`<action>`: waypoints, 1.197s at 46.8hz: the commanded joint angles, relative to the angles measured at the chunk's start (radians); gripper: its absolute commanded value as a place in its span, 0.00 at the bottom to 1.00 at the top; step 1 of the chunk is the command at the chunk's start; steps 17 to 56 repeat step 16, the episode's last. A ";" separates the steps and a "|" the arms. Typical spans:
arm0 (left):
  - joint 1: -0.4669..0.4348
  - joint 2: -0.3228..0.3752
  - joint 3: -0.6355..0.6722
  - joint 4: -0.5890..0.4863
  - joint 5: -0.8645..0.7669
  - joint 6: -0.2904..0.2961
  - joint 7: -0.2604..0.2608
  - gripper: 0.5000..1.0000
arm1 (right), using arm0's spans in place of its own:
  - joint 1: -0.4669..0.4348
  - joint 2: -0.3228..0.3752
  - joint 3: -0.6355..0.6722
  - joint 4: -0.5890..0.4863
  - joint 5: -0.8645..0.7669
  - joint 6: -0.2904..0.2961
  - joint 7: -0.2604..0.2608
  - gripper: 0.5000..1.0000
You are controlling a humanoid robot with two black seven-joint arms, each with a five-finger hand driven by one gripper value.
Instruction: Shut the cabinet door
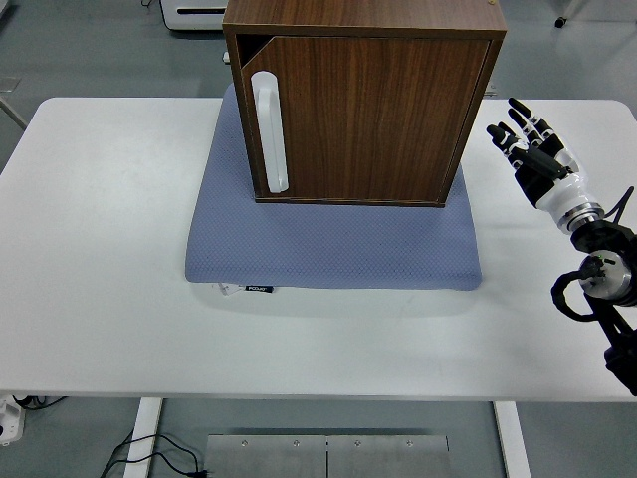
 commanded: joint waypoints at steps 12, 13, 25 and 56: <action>-0.001 0.000 0.000 0.000 0.000 0.000 0.000 1.00 | 0.023 0.052 0.036 -0.054 0.040 -0.045 -0.001 1.00; -0.001 0.000 0.000 0.000 0.000 0.000 0.000 1.00 | 0.025 0.053 0.038 -0.060 0.042 -0.045 -0.001 1.00; -0.001 0.000 0.000 0.000 0.000 0.000 0.000 1.00 | 0.026 0.056 0.052 -0.065 0.042 -0.052 0.002 1.00; -0.001 0.000 0.000 0.000 0.000 0.000 0.000 1.00 | 0.026 0.056 0.052 -0.065 0.042 -0.052 0.002 1.00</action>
